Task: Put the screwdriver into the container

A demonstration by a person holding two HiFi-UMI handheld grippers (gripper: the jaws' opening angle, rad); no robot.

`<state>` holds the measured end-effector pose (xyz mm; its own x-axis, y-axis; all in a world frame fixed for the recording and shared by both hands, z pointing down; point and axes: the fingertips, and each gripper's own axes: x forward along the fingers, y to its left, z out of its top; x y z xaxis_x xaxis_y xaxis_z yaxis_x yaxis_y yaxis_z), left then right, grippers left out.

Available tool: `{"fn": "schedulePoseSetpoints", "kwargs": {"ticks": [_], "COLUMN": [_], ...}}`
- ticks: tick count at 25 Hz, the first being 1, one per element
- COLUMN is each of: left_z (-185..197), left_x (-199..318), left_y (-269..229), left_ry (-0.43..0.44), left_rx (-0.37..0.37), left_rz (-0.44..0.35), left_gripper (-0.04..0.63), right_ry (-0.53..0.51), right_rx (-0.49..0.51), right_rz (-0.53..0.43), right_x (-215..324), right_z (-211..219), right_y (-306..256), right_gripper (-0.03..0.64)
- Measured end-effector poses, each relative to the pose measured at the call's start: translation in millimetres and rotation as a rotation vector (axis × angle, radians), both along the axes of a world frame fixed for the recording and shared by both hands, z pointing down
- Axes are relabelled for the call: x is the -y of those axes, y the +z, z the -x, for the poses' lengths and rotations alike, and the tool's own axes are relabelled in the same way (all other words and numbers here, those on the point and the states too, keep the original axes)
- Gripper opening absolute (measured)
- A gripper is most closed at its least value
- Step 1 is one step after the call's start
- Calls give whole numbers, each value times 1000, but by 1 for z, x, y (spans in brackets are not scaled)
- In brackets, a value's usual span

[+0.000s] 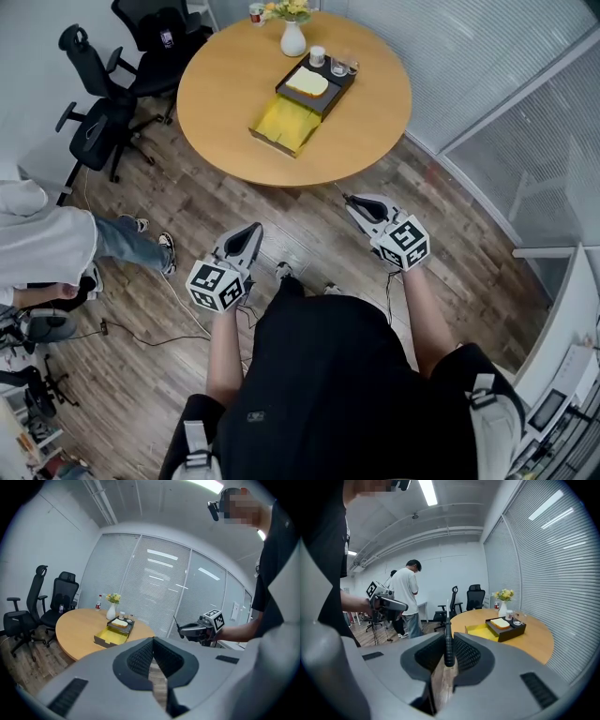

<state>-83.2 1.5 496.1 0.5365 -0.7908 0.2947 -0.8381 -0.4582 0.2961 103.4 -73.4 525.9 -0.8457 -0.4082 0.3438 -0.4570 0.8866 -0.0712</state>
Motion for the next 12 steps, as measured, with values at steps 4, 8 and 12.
{"fn": "schedulePoseSetpoints", "kwargs": {"ticks": [4, 8, 12], "left_z": [16, 32, 51], "left_x": [12, 22, 33], "left_y": [3, 1, 0], "left_ry": [20, 43, 65], "left_rx": [-1, -2, -3], "left_rz": [5, 1, 0], "left_gripper": [5, 5, 5], "right_ry": [18, 40, 61], "right_rx": [-5, -6, -2], "right_rz": [0, -2, -3], "right_x": [9, 15, 19], "right_z": [15, 30, 48], "right_y": [1, 0, -1], "right_gripper": [57, 56, 56]}}
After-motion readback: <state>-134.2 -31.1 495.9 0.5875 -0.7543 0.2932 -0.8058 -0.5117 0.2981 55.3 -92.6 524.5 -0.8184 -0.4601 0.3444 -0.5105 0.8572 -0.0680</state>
